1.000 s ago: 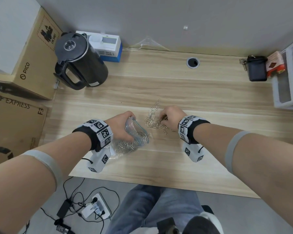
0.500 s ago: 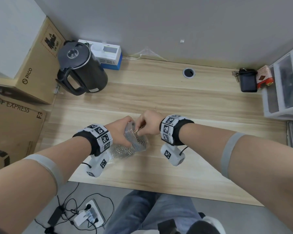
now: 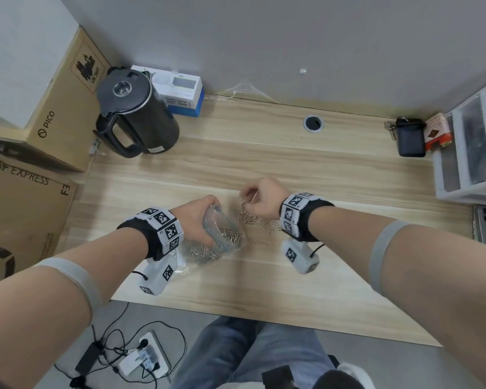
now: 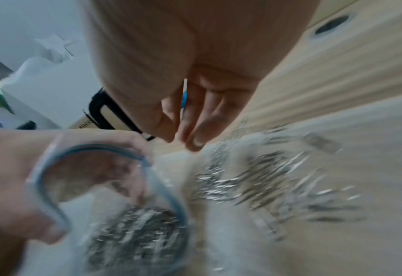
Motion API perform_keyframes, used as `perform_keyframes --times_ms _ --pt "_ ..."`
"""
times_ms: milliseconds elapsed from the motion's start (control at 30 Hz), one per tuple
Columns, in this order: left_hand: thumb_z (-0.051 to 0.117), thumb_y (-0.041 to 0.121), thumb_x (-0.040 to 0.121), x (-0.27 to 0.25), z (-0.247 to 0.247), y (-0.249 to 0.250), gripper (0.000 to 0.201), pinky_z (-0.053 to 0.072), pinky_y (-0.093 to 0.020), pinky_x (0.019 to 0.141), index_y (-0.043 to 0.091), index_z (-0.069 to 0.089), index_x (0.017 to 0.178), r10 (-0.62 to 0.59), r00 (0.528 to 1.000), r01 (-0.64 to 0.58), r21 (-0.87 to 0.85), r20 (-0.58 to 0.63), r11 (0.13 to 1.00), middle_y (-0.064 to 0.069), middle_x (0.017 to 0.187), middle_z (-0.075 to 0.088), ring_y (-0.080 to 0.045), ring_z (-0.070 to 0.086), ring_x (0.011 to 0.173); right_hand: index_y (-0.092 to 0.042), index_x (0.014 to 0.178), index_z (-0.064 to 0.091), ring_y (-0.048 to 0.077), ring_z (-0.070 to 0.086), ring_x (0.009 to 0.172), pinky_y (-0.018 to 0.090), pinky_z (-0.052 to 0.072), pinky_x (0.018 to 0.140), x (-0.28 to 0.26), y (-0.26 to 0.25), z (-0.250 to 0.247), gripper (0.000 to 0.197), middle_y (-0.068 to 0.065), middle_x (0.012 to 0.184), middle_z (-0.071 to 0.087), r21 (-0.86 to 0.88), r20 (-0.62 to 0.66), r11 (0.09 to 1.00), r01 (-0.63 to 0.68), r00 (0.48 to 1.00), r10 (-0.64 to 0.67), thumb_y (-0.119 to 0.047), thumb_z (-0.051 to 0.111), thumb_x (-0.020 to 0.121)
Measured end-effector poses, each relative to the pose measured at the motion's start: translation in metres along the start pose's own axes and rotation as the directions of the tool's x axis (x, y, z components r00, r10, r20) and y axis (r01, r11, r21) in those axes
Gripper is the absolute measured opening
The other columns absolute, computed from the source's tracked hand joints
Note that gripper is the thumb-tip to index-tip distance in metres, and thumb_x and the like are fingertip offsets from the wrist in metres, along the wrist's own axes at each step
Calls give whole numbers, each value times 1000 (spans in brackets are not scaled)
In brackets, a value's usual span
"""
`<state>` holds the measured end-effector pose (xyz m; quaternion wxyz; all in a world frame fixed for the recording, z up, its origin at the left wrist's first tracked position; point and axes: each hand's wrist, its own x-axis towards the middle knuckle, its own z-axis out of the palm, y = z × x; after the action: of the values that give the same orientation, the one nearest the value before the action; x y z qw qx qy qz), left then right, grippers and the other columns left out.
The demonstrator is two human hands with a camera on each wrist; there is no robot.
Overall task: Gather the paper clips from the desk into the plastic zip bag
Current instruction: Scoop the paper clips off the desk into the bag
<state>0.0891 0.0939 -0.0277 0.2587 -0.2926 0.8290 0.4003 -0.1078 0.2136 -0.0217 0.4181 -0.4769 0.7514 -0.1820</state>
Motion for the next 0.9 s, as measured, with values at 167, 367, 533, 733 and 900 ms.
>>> perform_keyframes --times_ms 167,367,533,733,900 --pt "88 31 60 1 -1 1 83 59 -37 72 30 39 126 -17 1000 17 24 14 1000 0 100 62 -17 65 85 -26 140 37 23 42 114 42 52 92 -7 49 -22 106 3 125 38 -544 66 832 -107 983 170 -43 90 49" --pt "89 25 62 4 1 1 78 56 -34 68 27 41 124 -16 1000 16 21 7 1000 -1 97 63 -16 63 79 -17 144 39 27 41 126 38 44 105 -8 69 6 109 7 137 37 -423 53 900 -101 989 136 -31 95 52" --pt "90 31 59 4 0 0 80 59 -40 73 30 41 123 -35 999 34 35 14 999 -2 99 64 -20 66 85 -20 121 61 22 49 122 33 43 105 0 66 25 53 3 130 49 -233 28 972 -24 999 32 -12 80 72" --pt "90 30 60 3 -3 3 80 59 -40 72 28 41 124 -42 999 41 38 22 998 -3 103 61 -21 65 87 -21 118 61 16 59 99 37 52 91 5 58 16 44 -5 106 56 -201 -79 980 1 997 -18 -19 74 76" --pt "91 28 62 2 -3 3 81 57 -38 74 25 42 126 -38 999 37 28 20 999 -4 105 62 -22 65 90 -23 132 47 19 50 107 30 46 86 -2 63 4 83 -3 119 42 -292 -5 956 -41 999 42 -44 84 61"
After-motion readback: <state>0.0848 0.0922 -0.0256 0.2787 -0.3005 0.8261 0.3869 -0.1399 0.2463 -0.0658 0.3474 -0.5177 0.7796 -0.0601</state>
